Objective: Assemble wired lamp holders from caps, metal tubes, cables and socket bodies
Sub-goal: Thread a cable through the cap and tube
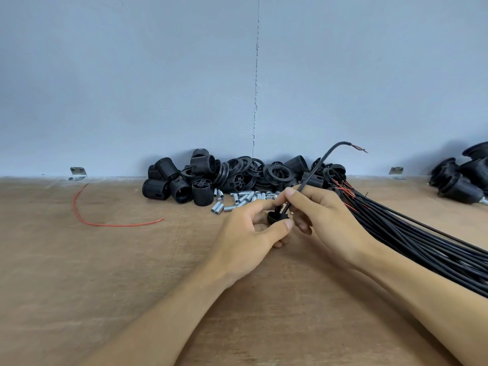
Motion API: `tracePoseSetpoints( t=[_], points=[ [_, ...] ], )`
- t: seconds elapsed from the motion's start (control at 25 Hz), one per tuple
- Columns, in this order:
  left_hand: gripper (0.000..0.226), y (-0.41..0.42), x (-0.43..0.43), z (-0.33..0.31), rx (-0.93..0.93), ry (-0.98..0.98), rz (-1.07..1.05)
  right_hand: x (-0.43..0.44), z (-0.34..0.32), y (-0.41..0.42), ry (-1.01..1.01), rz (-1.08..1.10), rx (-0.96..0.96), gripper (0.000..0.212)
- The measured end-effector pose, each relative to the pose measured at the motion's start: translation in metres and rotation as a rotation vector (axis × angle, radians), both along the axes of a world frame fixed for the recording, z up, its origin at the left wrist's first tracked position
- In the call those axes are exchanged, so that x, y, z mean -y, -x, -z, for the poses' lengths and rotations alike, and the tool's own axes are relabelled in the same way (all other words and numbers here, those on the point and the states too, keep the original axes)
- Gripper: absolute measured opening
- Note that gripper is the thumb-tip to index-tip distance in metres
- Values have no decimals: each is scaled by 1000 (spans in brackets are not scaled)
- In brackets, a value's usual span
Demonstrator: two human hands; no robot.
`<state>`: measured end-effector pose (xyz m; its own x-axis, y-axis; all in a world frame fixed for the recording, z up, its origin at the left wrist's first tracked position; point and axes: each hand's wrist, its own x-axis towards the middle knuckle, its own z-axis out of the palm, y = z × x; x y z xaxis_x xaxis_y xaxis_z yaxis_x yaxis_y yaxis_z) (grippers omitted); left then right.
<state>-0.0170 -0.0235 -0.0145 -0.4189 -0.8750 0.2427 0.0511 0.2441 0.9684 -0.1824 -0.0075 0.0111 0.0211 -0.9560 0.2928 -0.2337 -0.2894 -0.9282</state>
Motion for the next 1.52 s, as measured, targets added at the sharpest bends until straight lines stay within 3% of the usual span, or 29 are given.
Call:
tracePoseSetpoints(
  t=[0.12,0.32,0.48,0.64,0.88,1.16,1.32,1.44,1.52],
  points=[
    [42,1,-1,0,7,14,26,-1,-3,0,1,-1,-4,31],
    [42,0,-4,-6,10,-22,82,-3,-4,-5,103,39,44,13],
    [29,2,-6,-9,-69,-139,156,-6,-7,-6,15,-11,48,19],
    [35,3,-6,-11,-121,-196,178,-9,-9,-10,-4,-16,56,25],
    [25,5,-9,-12,-239,-206,198,-10,-6,-9,128,3,-147,34],
    [21,10,-7,-6,-120,-31,24,-7,1,-4,193,-8,-307,29],
    [22,5,-3,-7,-140,30,-121,-6,5,0,138,-51,-364,52],
    [23,6,-3,-5,-90,82,-181,-6,1,8,104,-114,-352,47],
    [24,6,-4,-6,-102,107,-209,-5,1,9,115,-145,-359,58]
  ],
)
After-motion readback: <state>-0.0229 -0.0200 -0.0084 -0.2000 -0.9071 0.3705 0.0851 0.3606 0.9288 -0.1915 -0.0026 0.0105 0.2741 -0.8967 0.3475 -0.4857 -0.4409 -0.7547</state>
